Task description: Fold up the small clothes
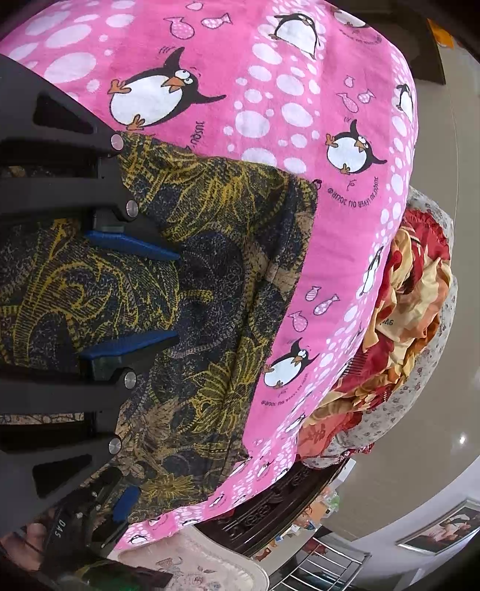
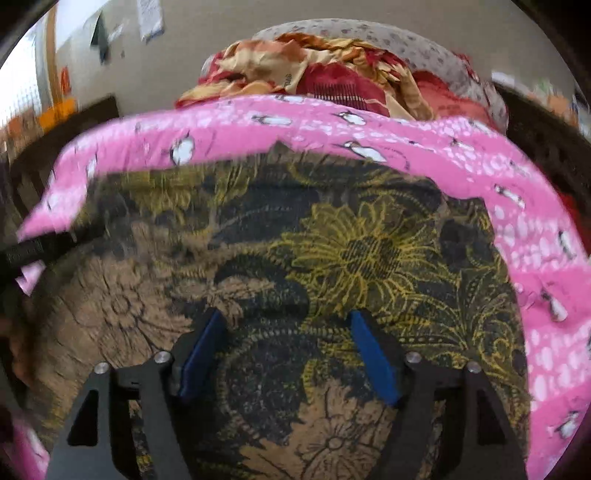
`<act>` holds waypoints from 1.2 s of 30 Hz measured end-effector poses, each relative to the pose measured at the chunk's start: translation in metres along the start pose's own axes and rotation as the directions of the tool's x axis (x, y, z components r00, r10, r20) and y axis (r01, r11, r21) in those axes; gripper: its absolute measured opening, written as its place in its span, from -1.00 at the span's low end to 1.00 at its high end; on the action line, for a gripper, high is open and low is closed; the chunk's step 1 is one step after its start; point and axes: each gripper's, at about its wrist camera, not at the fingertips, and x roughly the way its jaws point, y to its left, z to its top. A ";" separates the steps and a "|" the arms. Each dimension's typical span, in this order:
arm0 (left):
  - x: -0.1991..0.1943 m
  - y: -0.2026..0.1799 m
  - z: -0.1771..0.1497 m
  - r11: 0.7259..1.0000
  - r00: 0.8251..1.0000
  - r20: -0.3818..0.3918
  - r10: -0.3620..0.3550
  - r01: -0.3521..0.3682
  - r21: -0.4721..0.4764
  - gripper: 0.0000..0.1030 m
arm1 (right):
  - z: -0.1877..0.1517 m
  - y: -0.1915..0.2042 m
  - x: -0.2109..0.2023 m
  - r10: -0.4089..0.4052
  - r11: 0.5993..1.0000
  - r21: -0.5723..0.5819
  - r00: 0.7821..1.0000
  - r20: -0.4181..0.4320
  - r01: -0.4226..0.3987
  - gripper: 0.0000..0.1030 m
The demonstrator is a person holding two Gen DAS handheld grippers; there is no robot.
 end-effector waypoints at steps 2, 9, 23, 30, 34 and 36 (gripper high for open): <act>0.000 0.000 0.000 1.000 1.000 0.001 -0.002 0.002 -0.001 -0.63 | -0.001 0.001 0.001 0.016 1.000 -0.002 1.000 -0.002 -0.016 0.59; 0.000 0.000 0.000 1.000 1.000 0.001 -0.002 0.002 -0.002 -0.63 | -0.002 0.003 0.002 0.033 0.999 -0.009 0.999 -0.006 -0.033 0.70; 0.004 -0.017 0.003 0.998 0.999 -0.032 -0.028 0.030 0.062 -0.10 | 0.000 0.007 0.009 0.061 0.997 -0.036 0.998 -0.035 -0.062 0.94; -0.026 -0.058 0.000 0.993 0.999 -0.040 -0.037 0.042 0.115 -0.07 | 0.002 0.008 -0.004 0.059 0.998 -0.035 0.998 -0.031 -0.060 0.76; -0.058 -0.100 -0.032 0.980 0.997 0.008 -0.082 0.079 0.184 -0.07 | 0.004 0.003 -0.050 0.005 1.000 0.002 0.999 0.051 -0.005 0.62; -0.057 -0.114 -0.049 0.969 0.997 0.013 -0.082 0.076 0.237 -0.07 | -0.001 -0.001 -0.064 -0.041 0.999 0.030 0.997 0.069 0.039 0.62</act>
